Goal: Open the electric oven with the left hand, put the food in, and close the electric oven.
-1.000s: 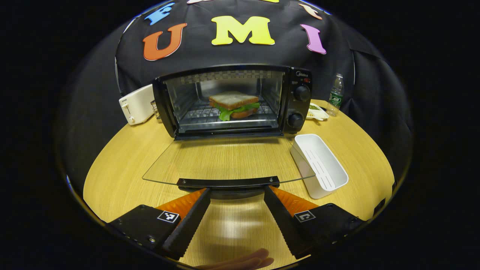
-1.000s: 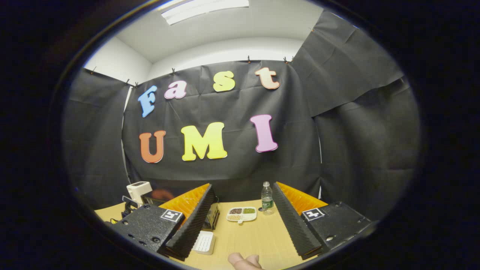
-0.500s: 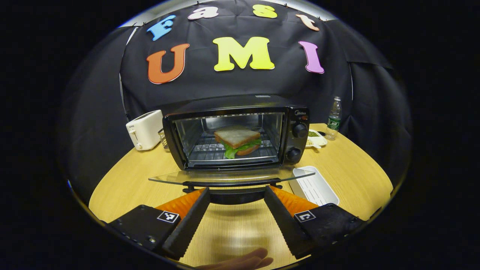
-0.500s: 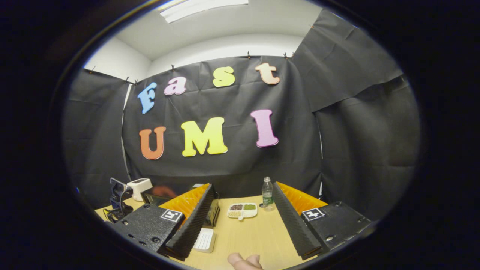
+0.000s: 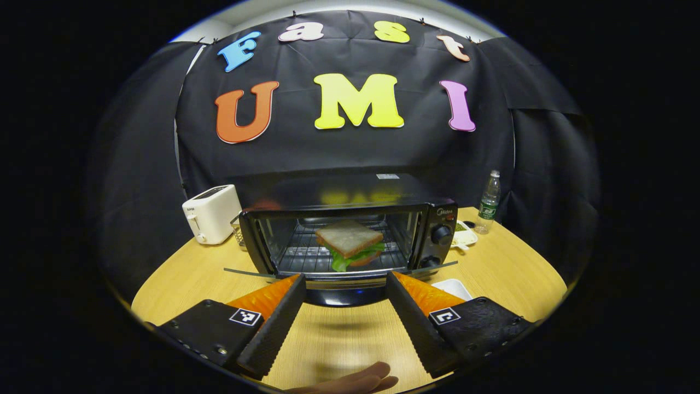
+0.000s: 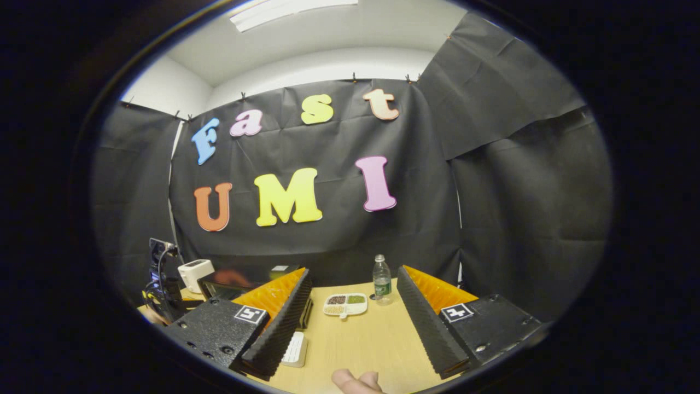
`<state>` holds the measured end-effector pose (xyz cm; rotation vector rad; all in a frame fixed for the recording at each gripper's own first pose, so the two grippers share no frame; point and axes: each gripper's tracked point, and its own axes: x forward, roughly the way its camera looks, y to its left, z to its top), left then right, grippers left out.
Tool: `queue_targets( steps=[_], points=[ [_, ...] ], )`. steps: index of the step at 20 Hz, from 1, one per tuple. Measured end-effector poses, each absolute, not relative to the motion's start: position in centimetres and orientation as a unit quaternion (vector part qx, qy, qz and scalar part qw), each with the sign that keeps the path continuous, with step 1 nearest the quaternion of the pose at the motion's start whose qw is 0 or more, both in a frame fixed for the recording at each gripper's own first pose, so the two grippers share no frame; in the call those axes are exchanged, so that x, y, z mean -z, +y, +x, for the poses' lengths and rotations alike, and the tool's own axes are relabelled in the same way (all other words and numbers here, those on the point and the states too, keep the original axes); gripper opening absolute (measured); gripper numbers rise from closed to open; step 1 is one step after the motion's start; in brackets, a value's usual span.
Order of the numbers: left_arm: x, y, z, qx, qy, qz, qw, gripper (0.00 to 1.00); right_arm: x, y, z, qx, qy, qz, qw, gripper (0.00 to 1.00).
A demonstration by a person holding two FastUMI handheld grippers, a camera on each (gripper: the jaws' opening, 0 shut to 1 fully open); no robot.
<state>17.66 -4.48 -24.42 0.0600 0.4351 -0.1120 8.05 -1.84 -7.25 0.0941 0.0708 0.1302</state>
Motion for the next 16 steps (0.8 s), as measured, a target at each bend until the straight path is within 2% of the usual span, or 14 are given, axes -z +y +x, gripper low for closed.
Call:
queue_targets(
  steps=[5,6,9,16],
  points=[
    [23.3,-4.9,20.7,0.062,0.200,0.018,0.978,0.96,8.0,-3.2,7.9,-0.043,0.042,0.054,0.997,0.96],
    [23.2,-5.0,21.4,0.061,0.195,0.023,0.979,0.96,8.0,-3.5,7.7,-0.039,0.042,0.054,0.997,1.00],
    [22.4,-4.9,23.2,0.055,0.183,0.025,0.981,0.95,7.7,-3.9,7.1,-0.033,0.038,0.050,0.997,0.96],
    [20.6,-3.8,22.1,0.049,0.166,0.012,0.985,0.96,6.9,-2.9,6.3,-0.045,0.028,0.041,0.998,0.96]
  ],
)
